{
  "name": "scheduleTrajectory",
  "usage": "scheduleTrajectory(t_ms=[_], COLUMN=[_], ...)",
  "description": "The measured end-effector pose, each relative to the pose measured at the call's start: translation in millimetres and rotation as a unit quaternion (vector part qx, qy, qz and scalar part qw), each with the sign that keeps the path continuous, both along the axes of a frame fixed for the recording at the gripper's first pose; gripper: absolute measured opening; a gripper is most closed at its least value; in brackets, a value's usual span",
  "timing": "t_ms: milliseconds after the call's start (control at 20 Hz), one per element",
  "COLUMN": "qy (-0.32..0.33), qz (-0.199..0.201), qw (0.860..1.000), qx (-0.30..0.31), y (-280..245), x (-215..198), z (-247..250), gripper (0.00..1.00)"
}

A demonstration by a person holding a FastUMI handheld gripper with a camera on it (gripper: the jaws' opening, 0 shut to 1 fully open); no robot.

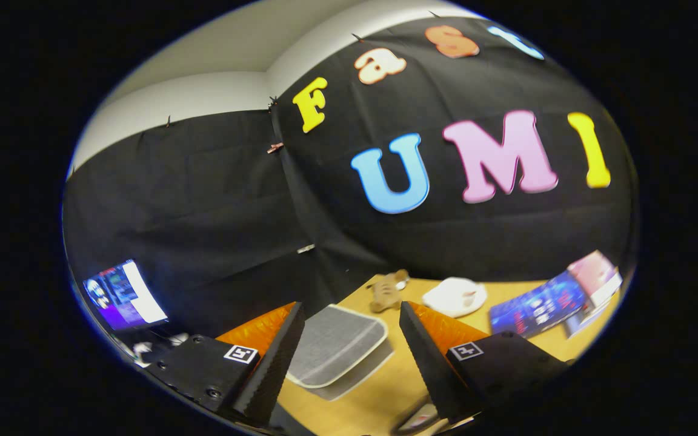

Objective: Open the storage box then place both shoes into the box .Put the left shoe in first, then the right shoe, with the right side of both shoes facing outward in a uniform manner.

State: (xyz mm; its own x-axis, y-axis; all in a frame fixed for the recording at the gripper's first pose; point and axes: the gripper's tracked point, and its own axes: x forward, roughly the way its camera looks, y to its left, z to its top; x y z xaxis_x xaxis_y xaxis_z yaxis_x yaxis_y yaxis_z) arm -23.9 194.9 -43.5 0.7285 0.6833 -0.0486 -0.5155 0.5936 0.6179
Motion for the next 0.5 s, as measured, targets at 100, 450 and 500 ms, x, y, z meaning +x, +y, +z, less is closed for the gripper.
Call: scheduleTrajectory(t_ms=[100,450,500], qy=[0.057,0.227,0.242], qz=[0.049,0.157,0.162], qw=[0.995,0.929,0.920], qx=[0.058,0.248,0.264], y=[24,82,87], x=[-1,20,24], z=[-20,-95,-107], gripper=[0.99,0.99,0.98])
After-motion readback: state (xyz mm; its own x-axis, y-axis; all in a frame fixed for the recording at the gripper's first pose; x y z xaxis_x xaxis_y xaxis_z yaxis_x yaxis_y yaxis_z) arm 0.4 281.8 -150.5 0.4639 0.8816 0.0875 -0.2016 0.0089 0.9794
